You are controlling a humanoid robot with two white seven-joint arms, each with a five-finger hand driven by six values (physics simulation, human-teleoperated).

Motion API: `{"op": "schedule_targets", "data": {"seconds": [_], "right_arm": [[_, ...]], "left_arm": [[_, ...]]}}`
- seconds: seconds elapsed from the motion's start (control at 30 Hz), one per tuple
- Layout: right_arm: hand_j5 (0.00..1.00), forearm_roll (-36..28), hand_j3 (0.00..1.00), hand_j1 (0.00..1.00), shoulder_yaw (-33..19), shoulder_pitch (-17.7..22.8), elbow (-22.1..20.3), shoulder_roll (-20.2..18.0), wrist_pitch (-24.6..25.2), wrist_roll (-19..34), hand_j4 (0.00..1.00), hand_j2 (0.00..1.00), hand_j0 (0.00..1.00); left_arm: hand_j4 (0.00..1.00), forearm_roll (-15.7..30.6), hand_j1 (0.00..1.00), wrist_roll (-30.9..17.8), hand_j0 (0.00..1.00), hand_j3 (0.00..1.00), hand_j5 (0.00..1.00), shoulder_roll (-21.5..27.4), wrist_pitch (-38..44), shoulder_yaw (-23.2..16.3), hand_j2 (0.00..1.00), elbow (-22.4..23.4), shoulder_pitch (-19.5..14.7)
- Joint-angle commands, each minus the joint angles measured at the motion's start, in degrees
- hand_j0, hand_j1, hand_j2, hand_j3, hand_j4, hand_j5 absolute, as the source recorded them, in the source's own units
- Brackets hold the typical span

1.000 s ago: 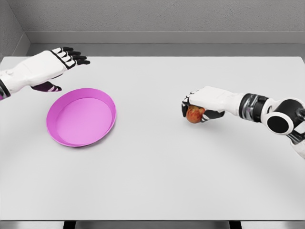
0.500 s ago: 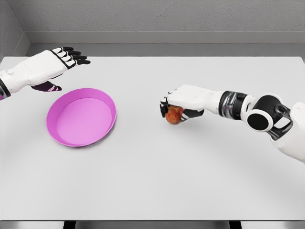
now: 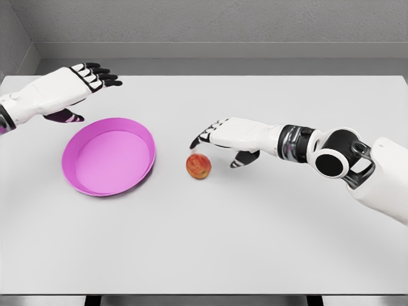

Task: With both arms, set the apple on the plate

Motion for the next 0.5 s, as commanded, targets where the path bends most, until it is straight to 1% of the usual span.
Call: {"op": "schedule_targets", "data": {"seconds": [0.0, 0.03, 0.13, 0.2, 0.23, 0.27, 0.3, 0.33, 0.37, 0.4, 0.47], "right_arm": [[1.00, 0.00, 1.00, 1.00, -0.26, 0.00, -0.01, -0.21, -0.06, -0.03, 1.00, 1.00, 1.00], [1.00, 0.00, 1.00, 1.00, -0.27, 0.00, -0.01, -0.21, -0.06, -0.03, 1.00, 1.00, 1.00], [1.00, 0.00, 1.00, 1.00, -0.27, 0.00, -0.01, -0.21, -0.06, -0.03, 1.00, 1.00, 1.00], [1.00, 0.00, 1.00, 1.00, -0.44, 0.00, -0.01, -0.38, -0.06, -0.03, 1.00, 1.00, 1.00], [1.00, 0.00, 1.00, 1.00, -0.79, -0.35, -0.01, -0.82, -0.06, -0.03, 1.00, 1.00, 1.00], [1.00, 0.00, 1.00, 1.00, -1.93, -0.70, -0.01, -2.75, -0.14, -0.12, 1.00, 1.00, 1.00], [1.00, -0.08, 1.00, 1.00, -7.10, 0.08, -0.01, -5.73, -0.23, -0.12, 1.00, 1.00, 1.00], [1.00, -0.08, 1.00, 1.00, -11.68, 0.96, -0.01, -9.59, -0.32, -0.12, 1.00, 1.00, 1.00], [1.00, -0.08, 1.00, 1.00, -15.46, 2.28, -0.01, -12.24, -0.58, -0.12, 1.00, 1.00, 1.00], [1.00, -0.17, 1.00, 1.00, -20.98, 5.35, -0.01, -15.31, -1.81, -0.12, 1.00, 1.00, 1.00], [1.00, -0.61, 1.00, 1.00, -30.23, 10.80, 0.07, -19.19, -5.06, -0.03, 1.00, 1.00, 1.00]], "left_arm": [[1.00, -0.24, 1.00, -0.02, 1.00, 1.00, 1.00, -0.53, 0.03, 0.00, 1.00, -0.86, 0.00], [1.00, -1.12, 1.00, -0.02, 1.00, 1.00, 1.00, -0.97, 0.03, 0.09, 1.00, -0.86, -0.09], [1.00, -1.20, 1.00, -0.02, 1.00, 1.00, 1.00, -1.58, 0.03, 0.00, 1.00, -2.00, 0.18], [1.00, -3.05, 1.00, -0.02, 1.00, 1.00, 1.00, -2.64, 0.03, -0.26, 1.00, -2.62, 0.18], [1.00, -4.02, 1.00, -0.02, 1.00, 1.00, 1.00, -2.90, 0.03, -0.61, 1.00, -3.76, 0.18], [1.00, -4.11, 1.00, -0.02, 1.00, 1.00, 1.00, -2.90, 0.03, -0.88, 1.00, -4.90, 0.18], [1.00, -4.11, 1.00, -0.02, 1.00, 1.00, 1.00, -3.25, 0.03, -0.88, 1.00, -5.52, 0.26], [1.00, -4.11, 1.00, -0.02, 1.00, 1.00, 1.00, -3.25, 0.03, -0.96, 1.00, -6.30, 0.35], [1.00, -4.11, 1.00, -0.02, 1.00, 1.00, 1.00, -3.34, 0.03, -1.05, 1.00, -7.01, 0.35], [1.00, -4.11, 1.00, -0.45, 1.00, 1.00, 1.00, -3.69, 0.03, -1.31, 1.00, -7.89, 0.35], [1.00, -4.19, 1.00, -2.83, 1.00, 1.00, 1.00, -5.18, 0.03, -2.46, 1.00, -8.86, 0.26]]}}
